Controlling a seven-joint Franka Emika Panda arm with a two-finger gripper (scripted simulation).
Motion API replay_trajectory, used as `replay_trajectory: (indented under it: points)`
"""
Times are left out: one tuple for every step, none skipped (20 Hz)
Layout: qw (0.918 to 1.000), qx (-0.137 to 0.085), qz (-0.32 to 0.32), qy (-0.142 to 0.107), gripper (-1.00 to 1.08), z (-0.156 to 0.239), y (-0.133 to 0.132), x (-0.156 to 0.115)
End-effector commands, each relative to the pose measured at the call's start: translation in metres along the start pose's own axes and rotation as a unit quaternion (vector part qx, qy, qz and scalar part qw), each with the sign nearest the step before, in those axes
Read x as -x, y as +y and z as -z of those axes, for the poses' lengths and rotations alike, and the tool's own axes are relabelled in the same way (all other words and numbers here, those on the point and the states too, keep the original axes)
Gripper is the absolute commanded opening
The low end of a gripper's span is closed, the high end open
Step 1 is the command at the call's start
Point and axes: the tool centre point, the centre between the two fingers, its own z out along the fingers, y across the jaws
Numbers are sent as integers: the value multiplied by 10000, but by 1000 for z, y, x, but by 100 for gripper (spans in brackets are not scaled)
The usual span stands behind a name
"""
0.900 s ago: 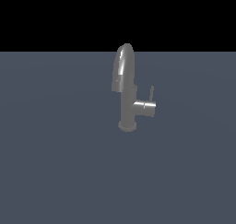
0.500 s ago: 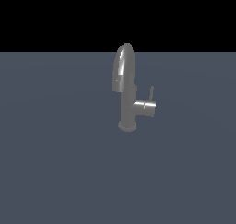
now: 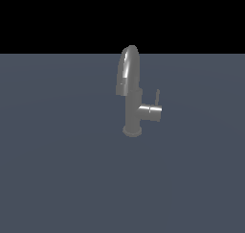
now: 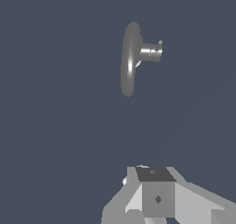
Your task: Turn on the faucet by rotating a designated handle.
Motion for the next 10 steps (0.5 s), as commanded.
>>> replay_trajectory:
  points:
    - [9997,-153,-169,-131,-100,-2,1,-12]
    - [9993,-224,-246,-190,-100,-2,1,-17]
    - [9987,-300,-327,-254,-100,-3,2,-23]
    - [9979,-378,-411,-319,-100,-4,2,-29]
    - [9970,-456,-496,-384,-100,-5,3,-35]
    - [9959,-535,-581,-451,-100,-6,4,-41]
    - [9945,-615,-667,-517,-100,-8,5,-46]
    - [9930,-695,-753,-584,-100,-9,6,-52]
    - [9913,-776,-839,-651,-100,-10,7,-58]
    - [9894,-857,-926,-718,-100,-12,8,-64]
